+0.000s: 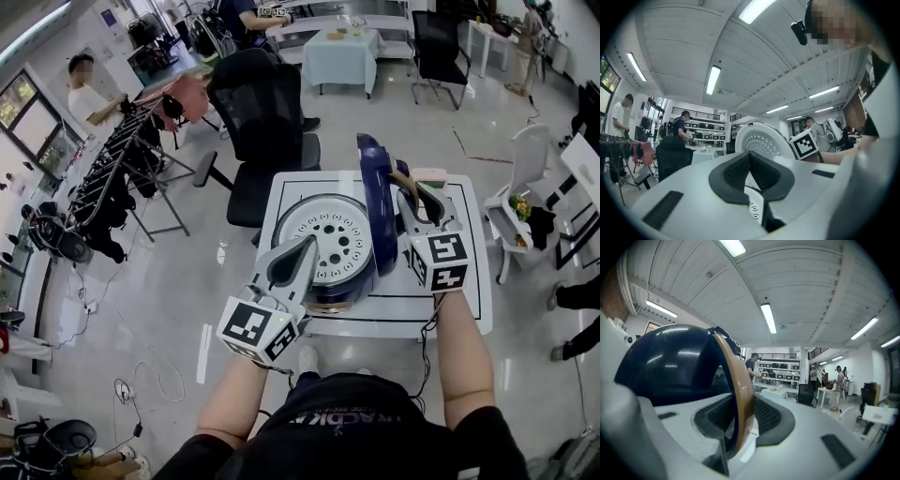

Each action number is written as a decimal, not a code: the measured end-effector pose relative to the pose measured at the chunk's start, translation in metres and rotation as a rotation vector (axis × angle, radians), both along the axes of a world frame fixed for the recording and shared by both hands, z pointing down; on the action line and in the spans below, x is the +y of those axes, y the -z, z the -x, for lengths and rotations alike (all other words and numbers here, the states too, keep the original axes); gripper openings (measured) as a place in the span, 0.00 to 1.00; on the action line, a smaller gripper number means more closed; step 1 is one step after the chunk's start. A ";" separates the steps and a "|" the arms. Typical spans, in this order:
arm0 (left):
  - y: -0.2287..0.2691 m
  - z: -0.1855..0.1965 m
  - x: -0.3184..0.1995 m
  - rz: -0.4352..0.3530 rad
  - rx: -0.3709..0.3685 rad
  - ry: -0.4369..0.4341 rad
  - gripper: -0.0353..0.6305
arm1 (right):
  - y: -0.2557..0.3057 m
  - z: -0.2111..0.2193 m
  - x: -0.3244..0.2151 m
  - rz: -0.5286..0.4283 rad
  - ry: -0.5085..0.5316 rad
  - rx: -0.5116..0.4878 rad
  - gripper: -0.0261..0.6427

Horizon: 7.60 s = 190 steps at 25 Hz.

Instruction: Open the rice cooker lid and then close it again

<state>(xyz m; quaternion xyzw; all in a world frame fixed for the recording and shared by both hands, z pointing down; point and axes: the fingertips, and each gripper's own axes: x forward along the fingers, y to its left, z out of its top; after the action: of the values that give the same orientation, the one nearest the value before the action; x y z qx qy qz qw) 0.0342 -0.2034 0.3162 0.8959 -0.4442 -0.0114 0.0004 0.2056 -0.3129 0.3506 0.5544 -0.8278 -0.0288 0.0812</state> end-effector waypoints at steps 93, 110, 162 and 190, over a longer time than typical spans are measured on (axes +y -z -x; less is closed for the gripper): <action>-0.082 0.102 -0.105 0.189 -0.043 -0.199 0.18 | -0.080 0.211 0.011 -0.031 0.086 0.969 0.30; -0.045 0.065 -0.029 0.105 0.009 -0.052 0.18 | 0.003 0.132 0.087 0.005 0.262 -0.174 0.04; -0.052 0.126 0.256 0.115 0.032 -0.186 0.06 | -0.014 0.199 0.360 0.043 0.134 -0.229 0.04; -0.047 0.142 0.263 0.107 0.046 -0.165 0.06 | -0.008 0.212 0.367 0.036 0.153 -0.207 0.04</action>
<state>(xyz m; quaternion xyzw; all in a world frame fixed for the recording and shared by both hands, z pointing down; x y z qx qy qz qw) -0.1079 0.0598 0.3630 0.9276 -0.3687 -0.0079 0.0595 -0.0068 0.0536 0.3586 0.4881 -0.8720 0.0374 0.0028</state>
